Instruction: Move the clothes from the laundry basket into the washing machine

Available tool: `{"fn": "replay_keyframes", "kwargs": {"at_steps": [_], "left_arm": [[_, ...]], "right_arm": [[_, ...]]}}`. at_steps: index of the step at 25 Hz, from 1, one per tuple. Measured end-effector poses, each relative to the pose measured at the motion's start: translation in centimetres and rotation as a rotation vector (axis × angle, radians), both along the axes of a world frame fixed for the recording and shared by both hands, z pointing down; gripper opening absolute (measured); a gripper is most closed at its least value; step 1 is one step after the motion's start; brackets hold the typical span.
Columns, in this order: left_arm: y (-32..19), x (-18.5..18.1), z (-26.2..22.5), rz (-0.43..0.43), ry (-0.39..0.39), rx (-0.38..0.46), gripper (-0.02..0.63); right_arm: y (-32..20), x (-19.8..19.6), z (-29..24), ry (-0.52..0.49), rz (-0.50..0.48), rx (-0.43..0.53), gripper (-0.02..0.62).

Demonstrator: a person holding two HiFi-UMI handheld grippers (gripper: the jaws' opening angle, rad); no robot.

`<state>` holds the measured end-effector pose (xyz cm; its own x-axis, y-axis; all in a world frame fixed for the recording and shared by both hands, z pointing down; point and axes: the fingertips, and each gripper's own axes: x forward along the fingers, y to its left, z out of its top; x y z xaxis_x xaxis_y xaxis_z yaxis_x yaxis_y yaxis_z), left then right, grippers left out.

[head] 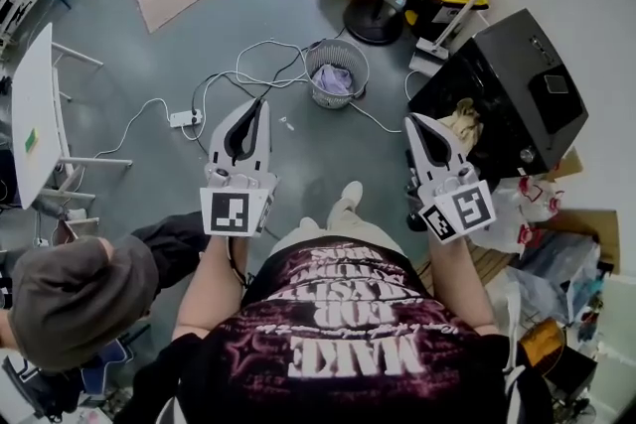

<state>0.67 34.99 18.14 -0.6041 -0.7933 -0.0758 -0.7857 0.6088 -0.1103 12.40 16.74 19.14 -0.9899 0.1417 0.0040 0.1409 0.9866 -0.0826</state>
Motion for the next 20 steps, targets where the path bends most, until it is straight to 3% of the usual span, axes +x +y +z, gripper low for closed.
{"fn": "replay_keyframes", "kwargs": {"at_steps": [11,18,20], "left_arm": [[-6.4,-2.2,0.9,-0.01,-0.003,-0.031,-0.002],[-10.3,-6.3,2.6,-0.118,-0.128,-0.149,-0.002],[-11.2,-7.7,3.4,-0.135,-0.121,-0.148,-0.002]], "right_arm": [[-5.5,-3.6,1.5,0.013,-0.037,-0.036,0.003],[-9.6,-5.6,1.9,0.008,-0.034,-0.054,0.003],[-10.7,-6.2,2.1,0.008,-0.037,-0.055,0.003]]}}
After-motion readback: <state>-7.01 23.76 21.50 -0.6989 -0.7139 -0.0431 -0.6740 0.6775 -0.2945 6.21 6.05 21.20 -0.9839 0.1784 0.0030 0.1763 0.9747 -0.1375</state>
